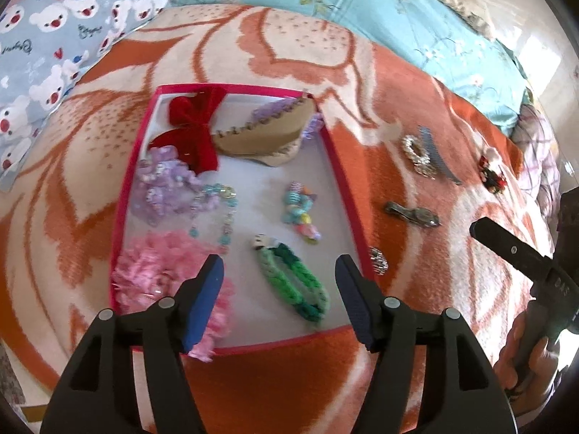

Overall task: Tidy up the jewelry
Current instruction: 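Grasp the pearl scrunchie with left tool while right tool grasps the black comb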

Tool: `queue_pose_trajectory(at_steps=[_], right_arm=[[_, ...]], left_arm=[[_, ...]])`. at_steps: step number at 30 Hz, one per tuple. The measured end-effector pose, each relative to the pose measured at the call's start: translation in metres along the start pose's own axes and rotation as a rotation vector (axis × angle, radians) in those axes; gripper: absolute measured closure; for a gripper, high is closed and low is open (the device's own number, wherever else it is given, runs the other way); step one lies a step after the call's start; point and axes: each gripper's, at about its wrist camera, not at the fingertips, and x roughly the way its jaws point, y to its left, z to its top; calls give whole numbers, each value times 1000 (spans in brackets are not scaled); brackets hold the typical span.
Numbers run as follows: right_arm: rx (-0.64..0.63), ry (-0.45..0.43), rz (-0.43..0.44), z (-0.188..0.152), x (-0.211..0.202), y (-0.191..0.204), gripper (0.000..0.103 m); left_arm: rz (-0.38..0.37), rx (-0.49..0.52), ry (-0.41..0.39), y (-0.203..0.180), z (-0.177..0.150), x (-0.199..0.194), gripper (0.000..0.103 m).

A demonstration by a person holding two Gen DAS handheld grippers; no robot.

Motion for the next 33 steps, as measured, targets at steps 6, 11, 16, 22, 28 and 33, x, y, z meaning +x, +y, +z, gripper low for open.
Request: queue_pose_trajectory(at_steps=[6, 11, 16, 22, 28, 33], right_arm=[[54, -41, -56, -3, -29, -35, 35], [91, -63, -99, -8, -50, -64, 35], [118, -78, -131, -13, -66, -86, 34], [153, -94, -155, -13, -76, -105, 33], [143, -99, -155, -4, -74, -108, 33], [114, -87, -157, 11, -58, -106, 33]], left_arm=[[-23, 43, 2, -26, -2, -1, 32], [-32, 85, 11, -48, -2, 1, 32], [-32, 133, 22, -71, -3, 5, 31], [-29, 185, 34, -93, -4, 14, 29], [-46, 199, 68, -106, 0, 26, 29], [-64, 179, 73, -111, 9, 36, 29]])
